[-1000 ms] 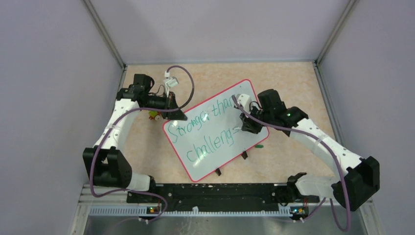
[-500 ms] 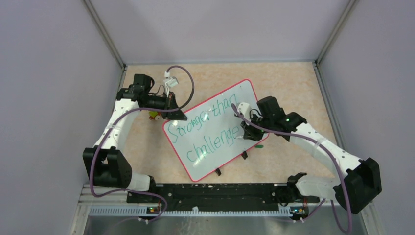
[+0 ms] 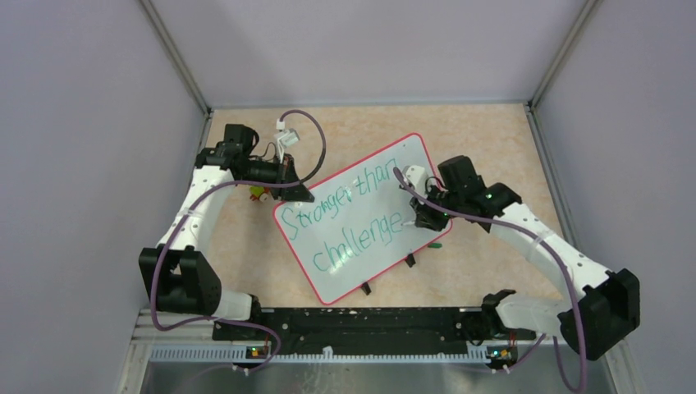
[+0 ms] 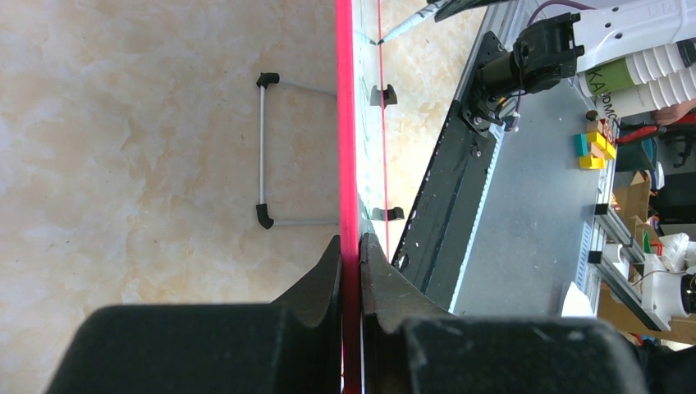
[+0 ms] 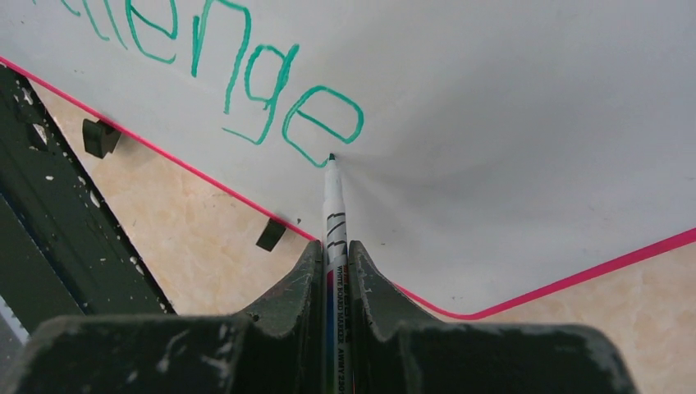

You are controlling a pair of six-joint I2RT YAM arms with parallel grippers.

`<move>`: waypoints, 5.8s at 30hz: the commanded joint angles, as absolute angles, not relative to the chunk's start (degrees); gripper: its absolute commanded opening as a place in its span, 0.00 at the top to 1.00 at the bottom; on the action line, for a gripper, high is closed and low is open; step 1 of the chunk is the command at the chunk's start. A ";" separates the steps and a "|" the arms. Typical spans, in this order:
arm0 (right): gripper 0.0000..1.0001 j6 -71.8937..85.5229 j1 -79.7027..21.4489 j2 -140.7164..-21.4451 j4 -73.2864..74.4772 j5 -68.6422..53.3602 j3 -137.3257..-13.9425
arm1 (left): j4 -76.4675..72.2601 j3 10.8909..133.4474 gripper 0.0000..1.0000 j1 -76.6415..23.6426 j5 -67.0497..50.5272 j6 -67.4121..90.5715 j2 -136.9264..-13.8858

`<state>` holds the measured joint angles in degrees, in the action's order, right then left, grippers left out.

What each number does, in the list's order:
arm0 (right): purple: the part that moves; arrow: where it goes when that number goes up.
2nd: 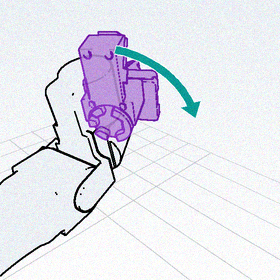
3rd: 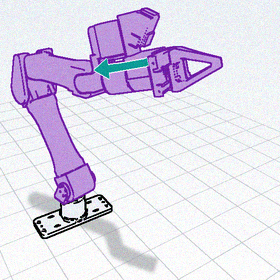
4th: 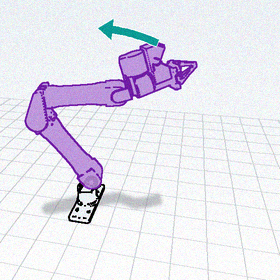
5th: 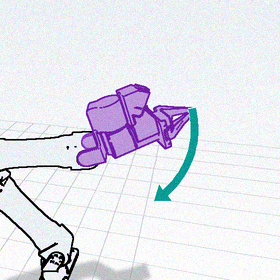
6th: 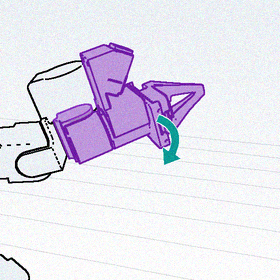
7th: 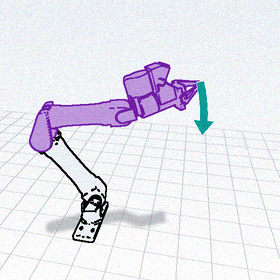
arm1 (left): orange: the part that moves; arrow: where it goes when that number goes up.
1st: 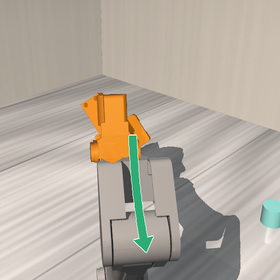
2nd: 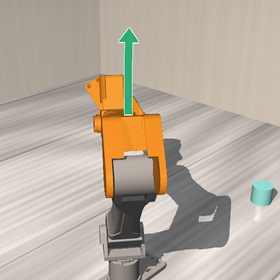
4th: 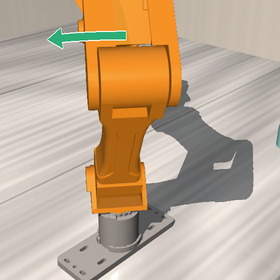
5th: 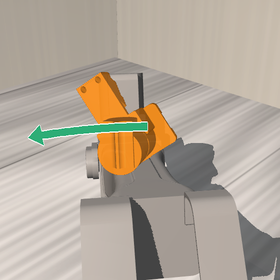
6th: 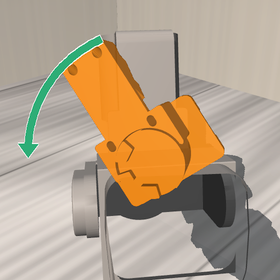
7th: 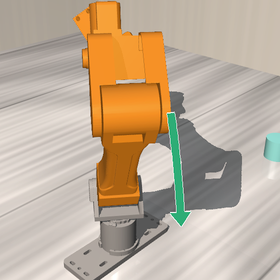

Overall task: Write a sentence on the whiteboard
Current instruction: Write a sentence on the whiteboard, then pick up the pen cap from the center of the board.

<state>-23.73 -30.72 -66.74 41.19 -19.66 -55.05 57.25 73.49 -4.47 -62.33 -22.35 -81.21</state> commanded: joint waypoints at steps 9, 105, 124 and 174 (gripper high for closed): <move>1.00 -23.47 -26.54 -61.43 38.93 -19.28 -58.58 | 54.71 74.79 1.00 -5.71 -61.28 -26.78 -80.07; 1.00 -22.12 -30.50 -62.55 41.22 -25.04 -57.58 | 54.47 74.52 1.00 -5.80 -60.66 -26.79 -80.07; 1.00 -25.84 -21.27 -63.78 40.15 -20.93 -54.92 | 54.43 74.36 1.00 -5.80 -60.67 -26.77 -79.75; 1.00 -2.39 4.89 -62.71 28.84 -60.96 -65.62 | 54.99 102.73 0.34 -5.59 -48.69 -23.89 -86.30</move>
